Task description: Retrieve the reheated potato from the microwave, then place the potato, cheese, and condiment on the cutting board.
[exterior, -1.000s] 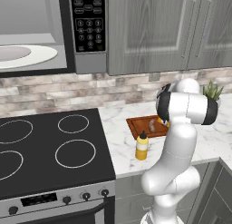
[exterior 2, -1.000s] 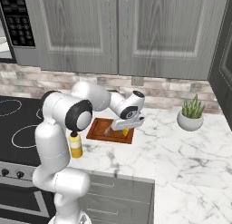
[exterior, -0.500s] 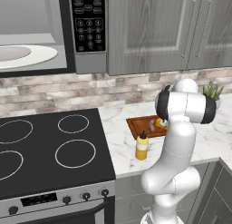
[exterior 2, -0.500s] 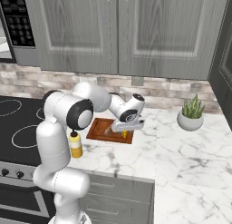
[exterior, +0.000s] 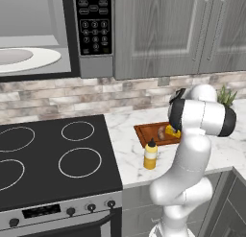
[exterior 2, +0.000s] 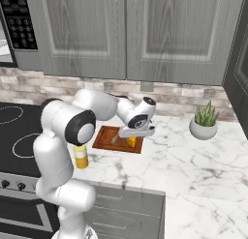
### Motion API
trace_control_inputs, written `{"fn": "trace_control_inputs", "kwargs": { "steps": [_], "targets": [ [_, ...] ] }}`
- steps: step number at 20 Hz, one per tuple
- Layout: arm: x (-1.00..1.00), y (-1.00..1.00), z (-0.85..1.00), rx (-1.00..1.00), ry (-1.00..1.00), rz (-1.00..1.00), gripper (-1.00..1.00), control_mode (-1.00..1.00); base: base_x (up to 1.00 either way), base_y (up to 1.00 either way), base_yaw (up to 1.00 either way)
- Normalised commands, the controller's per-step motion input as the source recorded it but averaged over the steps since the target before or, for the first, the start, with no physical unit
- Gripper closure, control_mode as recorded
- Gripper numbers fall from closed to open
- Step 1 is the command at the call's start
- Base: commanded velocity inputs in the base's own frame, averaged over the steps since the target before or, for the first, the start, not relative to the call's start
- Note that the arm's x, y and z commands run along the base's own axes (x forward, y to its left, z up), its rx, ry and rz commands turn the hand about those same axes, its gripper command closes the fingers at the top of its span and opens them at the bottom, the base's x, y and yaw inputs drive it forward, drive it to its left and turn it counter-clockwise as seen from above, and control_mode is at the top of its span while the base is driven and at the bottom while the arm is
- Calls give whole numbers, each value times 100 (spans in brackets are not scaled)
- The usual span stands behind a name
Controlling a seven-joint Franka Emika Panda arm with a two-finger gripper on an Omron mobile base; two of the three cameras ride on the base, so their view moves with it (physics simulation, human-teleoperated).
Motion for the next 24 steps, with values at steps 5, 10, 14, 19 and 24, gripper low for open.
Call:
{"fn": "trace_control_inputs", "kwargs": {
  "steps": [5,10,14,19,24],
  "targets": [
    [-92,2,64,3,-13,-6,-100,-100,0,0,0],
    [-100,12,70,5,-13,-7,-100,-100,0,0,0],
    [-100,57,98,4,-9,-5,-100,-100,0,0,0],
    [-99,81,75,0,0,-3,-100,-100,0,0,0],
    [-87,77,31,0,8,-3,-100,-100,0,0,0]
  ]
}}
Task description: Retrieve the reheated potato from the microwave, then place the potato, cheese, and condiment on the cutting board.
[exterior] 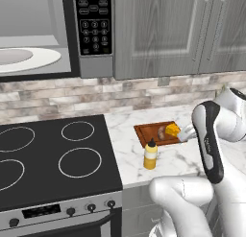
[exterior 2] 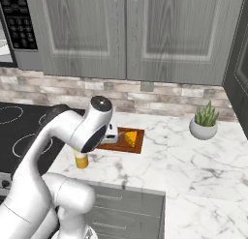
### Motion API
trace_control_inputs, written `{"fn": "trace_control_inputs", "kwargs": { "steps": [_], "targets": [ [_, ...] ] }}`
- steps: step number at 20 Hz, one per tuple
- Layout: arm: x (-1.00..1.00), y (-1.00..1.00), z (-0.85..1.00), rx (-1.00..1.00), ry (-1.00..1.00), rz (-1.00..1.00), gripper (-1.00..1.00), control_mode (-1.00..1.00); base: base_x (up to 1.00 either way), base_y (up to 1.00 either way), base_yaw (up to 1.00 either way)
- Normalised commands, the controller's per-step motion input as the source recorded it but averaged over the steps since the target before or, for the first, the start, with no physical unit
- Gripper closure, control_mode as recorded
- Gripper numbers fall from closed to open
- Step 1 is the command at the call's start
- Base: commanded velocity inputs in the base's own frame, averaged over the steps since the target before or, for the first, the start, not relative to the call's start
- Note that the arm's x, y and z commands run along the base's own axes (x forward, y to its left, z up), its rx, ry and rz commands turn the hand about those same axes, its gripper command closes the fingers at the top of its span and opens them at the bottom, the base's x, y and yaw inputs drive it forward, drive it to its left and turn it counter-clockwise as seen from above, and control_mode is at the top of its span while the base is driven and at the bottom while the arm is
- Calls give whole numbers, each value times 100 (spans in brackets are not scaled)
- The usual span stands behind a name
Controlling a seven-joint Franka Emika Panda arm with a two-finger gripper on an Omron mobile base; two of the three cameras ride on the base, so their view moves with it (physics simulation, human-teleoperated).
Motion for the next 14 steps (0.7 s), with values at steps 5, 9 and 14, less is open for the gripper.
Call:
{"fn": "trace_control_inputs", "kwargs": {
  "steps": [5,9,14],
  "targets": [
    [-52,53,2,0,14,-5,-100,-100,0,0,0],
    [-1,45,0,0,18,-6,-100,-100,0,0,0],
    [43,33,0,0,14,-12,-100,-100,0,0,0]
  ]
}}
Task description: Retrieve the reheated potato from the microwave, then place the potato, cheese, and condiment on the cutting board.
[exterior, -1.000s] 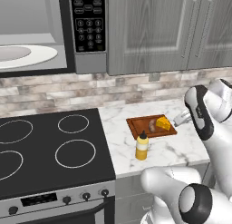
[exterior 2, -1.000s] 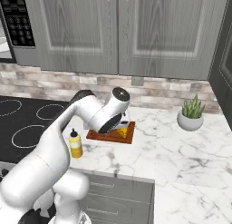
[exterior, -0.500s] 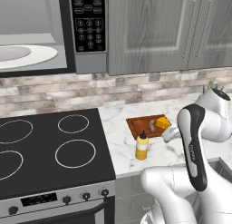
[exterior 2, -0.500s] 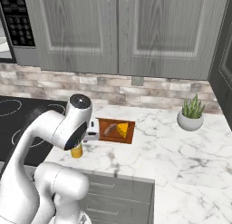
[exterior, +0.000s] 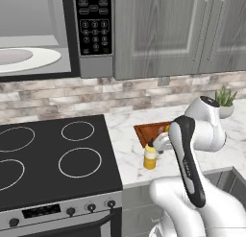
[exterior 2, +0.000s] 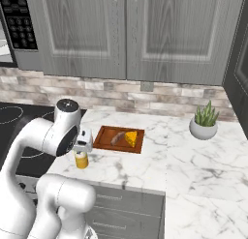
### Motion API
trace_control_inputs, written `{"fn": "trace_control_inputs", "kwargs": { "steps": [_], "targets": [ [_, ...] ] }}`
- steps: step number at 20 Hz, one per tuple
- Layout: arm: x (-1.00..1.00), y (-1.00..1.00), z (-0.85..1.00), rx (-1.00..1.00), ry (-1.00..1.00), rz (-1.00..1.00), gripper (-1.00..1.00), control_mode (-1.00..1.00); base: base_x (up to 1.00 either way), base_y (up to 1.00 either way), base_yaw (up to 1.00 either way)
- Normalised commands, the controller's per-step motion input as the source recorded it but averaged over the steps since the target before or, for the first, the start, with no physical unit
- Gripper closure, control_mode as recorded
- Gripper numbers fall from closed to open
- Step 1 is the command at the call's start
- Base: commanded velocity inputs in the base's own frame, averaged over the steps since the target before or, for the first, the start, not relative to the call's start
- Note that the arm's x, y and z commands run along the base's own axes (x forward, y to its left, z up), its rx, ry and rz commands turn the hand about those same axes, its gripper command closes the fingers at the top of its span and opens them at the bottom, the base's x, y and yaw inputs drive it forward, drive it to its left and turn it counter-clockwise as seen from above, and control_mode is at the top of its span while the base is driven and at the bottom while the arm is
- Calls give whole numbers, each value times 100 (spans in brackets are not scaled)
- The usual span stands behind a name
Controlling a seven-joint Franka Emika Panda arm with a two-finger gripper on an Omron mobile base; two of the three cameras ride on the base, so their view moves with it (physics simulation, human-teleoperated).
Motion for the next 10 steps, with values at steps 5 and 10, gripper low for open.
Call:
{"fn": "trace_control_inputs", "kwargs": {
  "steps": [5,10],
  "targets": [
    [43,10,-1,-2,10,-17,-100,-100,0,0,0],
    [34,1,-15,-10,1,-17,-100,-100,0,0,0]
  ]
}}
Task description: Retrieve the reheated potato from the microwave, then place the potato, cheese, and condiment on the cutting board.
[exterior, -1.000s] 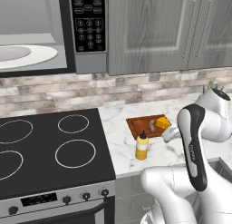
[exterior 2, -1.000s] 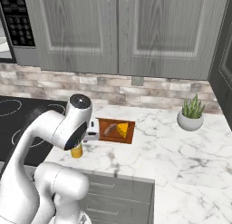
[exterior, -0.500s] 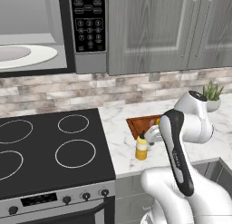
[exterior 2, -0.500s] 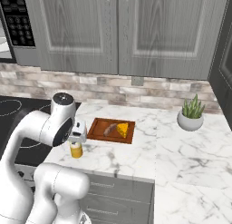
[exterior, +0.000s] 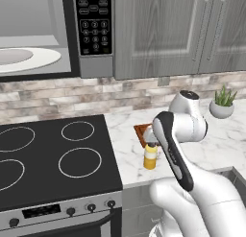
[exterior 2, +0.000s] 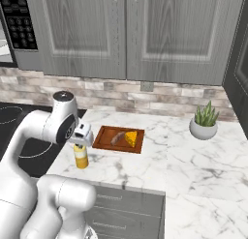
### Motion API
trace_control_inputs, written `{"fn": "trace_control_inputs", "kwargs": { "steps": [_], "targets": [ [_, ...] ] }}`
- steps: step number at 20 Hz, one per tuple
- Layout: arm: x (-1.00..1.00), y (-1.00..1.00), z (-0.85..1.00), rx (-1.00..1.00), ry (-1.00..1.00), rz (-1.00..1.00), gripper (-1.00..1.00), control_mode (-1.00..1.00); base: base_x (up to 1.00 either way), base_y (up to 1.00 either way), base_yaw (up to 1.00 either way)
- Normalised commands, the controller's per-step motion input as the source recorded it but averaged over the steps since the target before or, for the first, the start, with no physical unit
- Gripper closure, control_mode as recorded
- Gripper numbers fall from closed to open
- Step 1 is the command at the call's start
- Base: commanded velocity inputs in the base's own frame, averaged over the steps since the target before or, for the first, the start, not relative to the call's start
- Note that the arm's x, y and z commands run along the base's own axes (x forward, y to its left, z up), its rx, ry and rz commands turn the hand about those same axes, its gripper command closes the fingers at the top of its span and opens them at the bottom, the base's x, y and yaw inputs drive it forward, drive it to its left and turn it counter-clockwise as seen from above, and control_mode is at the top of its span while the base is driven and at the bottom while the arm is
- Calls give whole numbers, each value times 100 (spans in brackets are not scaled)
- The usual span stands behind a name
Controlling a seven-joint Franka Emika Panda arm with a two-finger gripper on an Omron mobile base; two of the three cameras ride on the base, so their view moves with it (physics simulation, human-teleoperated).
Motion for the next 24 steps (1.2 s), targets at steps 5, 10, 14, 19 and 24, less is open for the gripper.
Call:
{"fn": "trace_control_inputs", "kwargs": {
  "steps": [5,10,14,19,24],
  "targets": [
    [11,0,-27,-9,1,-13,-100,-100,0,0,0],
    [2,0,-28,-4,0,-9,-100,-100,0,0,0],
    [14,1,-23,0,0,-4,-100,-100,0,0,0],
    [15,3,-20,0,0,-1,-100,-100,0,0,0],
    [27,4,-17,0,0,0,-100,-100,0,0,0]
  ]
}}
